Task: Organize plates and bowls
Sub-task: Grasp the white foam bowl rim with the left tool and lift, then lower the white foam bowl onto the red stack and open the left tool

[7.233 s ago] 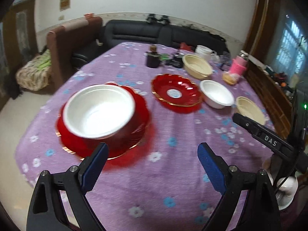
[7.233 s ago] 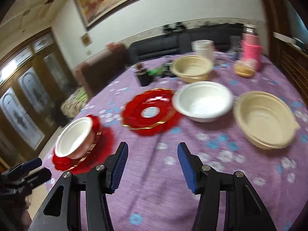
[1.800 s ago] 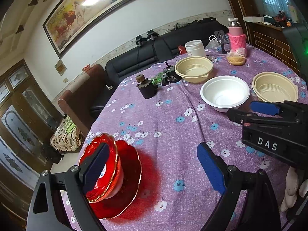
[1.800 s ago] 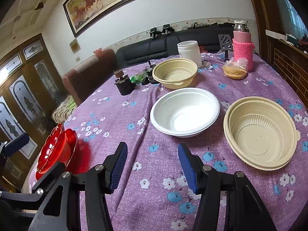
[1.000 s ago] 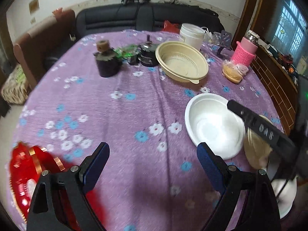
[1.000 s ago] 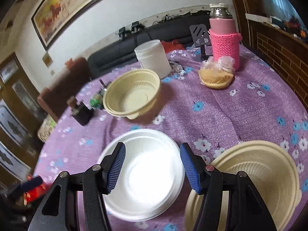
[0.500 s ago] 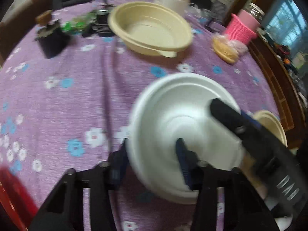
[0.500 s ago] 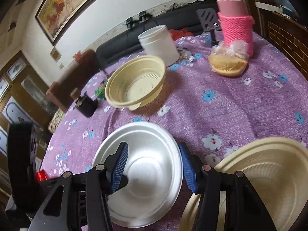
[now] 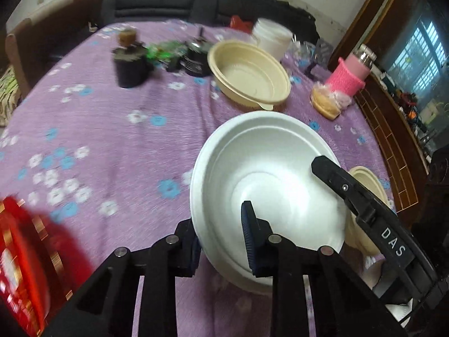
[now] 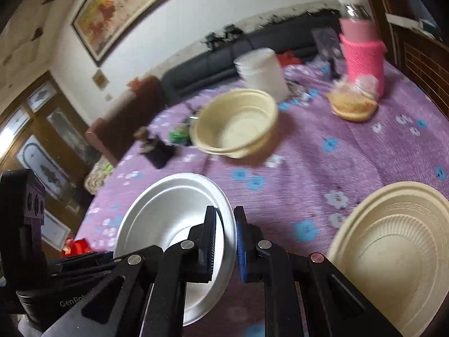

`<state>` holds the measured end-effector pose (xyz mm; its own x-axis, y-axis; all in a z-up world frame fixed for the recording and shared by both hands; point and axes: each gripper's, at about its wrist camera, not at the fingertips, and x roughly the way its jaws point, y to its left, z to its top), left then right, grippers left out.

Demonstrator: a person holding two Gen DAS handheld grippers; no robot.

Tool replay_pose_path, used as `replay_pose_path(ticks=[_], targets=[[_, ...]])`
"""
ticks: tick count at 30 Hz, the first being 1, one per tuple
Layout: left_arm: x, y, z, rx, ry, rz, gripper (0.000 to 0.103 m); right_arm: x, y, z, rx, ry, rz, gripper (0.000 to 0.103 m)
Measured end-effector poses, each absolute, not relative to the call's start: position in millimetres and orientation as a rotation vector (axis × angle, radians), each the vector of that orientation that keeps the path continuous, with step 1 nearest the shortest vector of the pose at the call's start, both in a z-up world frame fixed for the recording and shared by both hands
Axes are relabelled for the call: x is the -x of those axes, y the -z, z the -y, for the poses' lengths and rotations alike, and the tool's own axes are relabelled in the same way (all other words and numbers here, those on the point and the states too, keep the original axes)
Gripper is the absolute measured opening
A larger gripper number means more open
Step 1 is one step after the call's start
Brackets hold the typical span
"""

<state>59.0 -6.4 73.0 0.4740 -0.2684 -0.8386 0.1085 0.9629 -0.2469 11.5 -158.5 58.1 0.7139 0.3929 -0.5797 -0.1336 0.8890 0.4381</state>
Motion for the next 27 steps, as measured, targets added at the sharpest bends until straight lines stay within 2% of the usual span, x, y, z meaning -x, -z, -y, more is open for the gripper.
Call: replay_pose_path(ticks=[10, 19, 27], targets=[[27, -131, -119, 0.183, 0.050, -0.881, 0.027, 48, -116, 40, -0.324, -0.503, -0.617, 0.015], [44, -89, -218, 0.281, -0.092, -0.946, 0.028, 55, -96, -77, -0.195, -0.588, -0.714, 0.016], [51, -78, -242, 0.314, -0.115, -0.945, 0.029, 46, -63, -107, -0.164, -0.573, -0.795, 0.016]])
